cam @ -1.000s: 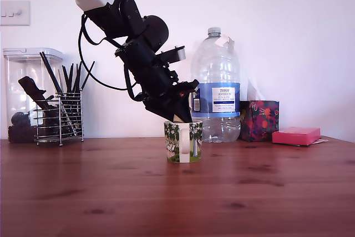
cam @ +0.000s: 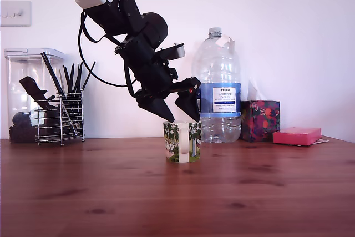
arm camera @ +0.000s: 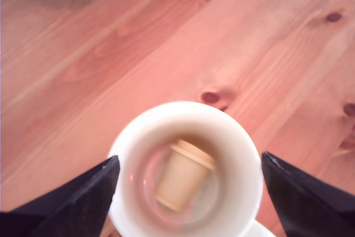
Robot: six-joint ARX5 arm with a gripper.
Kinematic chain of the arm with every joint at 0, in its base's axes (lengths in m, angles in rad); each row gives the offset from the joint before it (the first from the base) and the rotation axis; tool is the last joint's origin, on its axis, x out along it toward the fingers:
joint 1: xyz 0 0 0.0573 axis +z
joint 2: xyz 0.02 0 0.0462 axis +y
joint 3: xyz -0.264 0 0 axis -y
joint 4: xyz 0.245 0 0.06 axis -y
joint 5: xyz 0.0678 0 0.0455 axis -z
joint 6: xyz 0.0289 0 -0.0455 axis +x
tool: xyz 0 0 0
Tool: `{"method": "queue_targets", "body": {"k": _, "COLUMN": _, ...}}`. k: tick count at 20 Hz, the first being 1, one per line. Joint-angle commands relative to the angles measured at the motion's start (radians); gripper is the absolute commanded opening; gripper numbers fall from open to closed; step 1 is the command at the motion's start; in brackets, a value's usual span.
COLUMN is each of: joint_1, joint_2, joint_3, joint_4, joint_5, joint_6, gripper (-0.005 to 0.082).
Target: Pick up the coffee capsules from the table one by one and drop them inside the nearest coffee cup
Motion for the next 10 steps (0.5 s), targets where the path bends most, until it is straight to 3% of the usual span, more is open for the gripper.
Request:
{"method": "queue_targets", "body": {"k": 1, "joint_1": -0.002, "joint_2": -0.005, "joint_3": -0.006, "joint_4": -0.010, "joint_5": 0.000, "joint_6": 0.002, "gripper": 0.0708}}
{"method": "queue_targets", "body": {"k": 4, "joint_1": -0.002, "joint_2": -0.043, "joint_3": -0.006, "joint_4": -0.018, "joint_5": 0.002, "joint_6": 0.010, "gripper": 0.0489}}
{"method": "queue_targets", "body": {"k": 8, "joint_1": -0.002, "joint_2": -0.105, "joint_3": -0.006, "joint_4": -0.044, "joint_5": 0.006, "joint_6": 0.010, "gripper": -0.0015}}
{"method": "queue_targets", "body": {"k": 10, "joint_1": 0.000, "joint_2": -0.134, "joint_3": -0.006, "joint_4": -0.070, "joint_5": 0.034, "joint_6": 0.010, "gripper": -0.0019}}
